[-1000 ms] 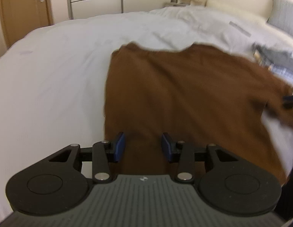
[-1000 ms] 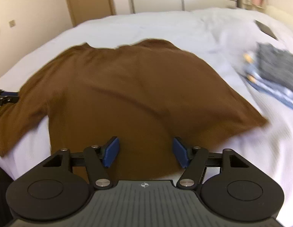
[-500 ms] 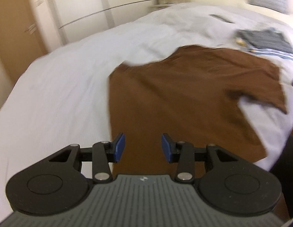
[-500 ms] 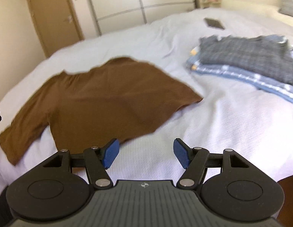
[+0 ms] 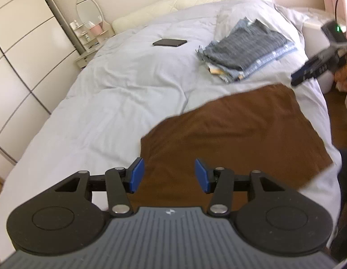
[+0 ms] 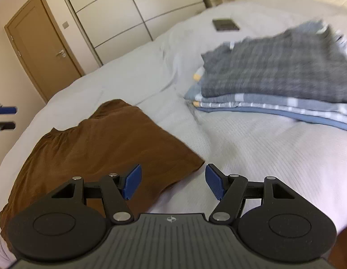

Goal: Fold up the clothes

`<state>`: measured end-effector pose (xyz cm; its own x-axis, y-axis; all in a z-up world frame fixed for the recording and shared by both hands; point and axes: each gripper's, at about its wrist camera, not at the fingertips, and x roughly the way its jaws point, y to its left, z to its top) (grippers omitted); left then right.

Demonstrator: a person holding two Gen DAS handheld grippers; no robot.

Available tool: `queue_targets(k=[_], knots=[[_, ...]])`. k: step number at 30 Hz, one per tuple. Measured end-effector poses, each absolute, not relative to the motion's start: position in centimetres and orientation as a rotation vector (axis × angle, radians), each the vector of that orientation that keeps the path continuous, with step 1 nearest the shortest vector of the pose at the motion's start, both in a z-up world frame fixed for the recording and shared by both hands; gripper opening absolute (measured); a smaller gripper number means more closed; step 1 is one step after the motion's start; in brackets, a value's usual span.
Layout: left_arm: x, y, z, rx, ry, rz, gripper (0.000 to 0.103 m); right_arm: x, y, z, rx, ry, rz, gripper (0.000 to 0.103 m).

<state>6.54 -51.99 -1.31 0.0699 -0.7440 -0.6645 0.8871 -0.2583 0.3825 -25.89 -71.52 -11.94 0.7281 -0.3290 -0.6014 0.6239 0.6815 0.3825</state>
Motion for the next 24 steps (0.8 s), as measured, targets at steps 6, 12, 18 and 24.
queue_targets(k=[6, 12, 18, 24], knots=[[7.5, -59.3, -5.1, 1.034, 0.197, -1.630, 0.045, -24.4, -75.5, -15.1, 0.721, 0.517, -0.488, 0.064], [8.9, -65.9, -9.1, 1.136, 0.181, -1.657, 0.045, -25.1, -75.6, -15.2, 0.837, 0.434, -0.433, 0.007], [9.7, -72.5, -12.8, 1.316, 0.073, -1.669, 0.045, -23.1, -71.2, -12.8, 0.566, 0.452, -0.412, 0.006], [10.2, -76.7, -16.1, 1.563, -0.046, -1.654, 0.038, -21.1, -68.6, -12.1, 0.450, 0.476, -0.336, 0.004]])
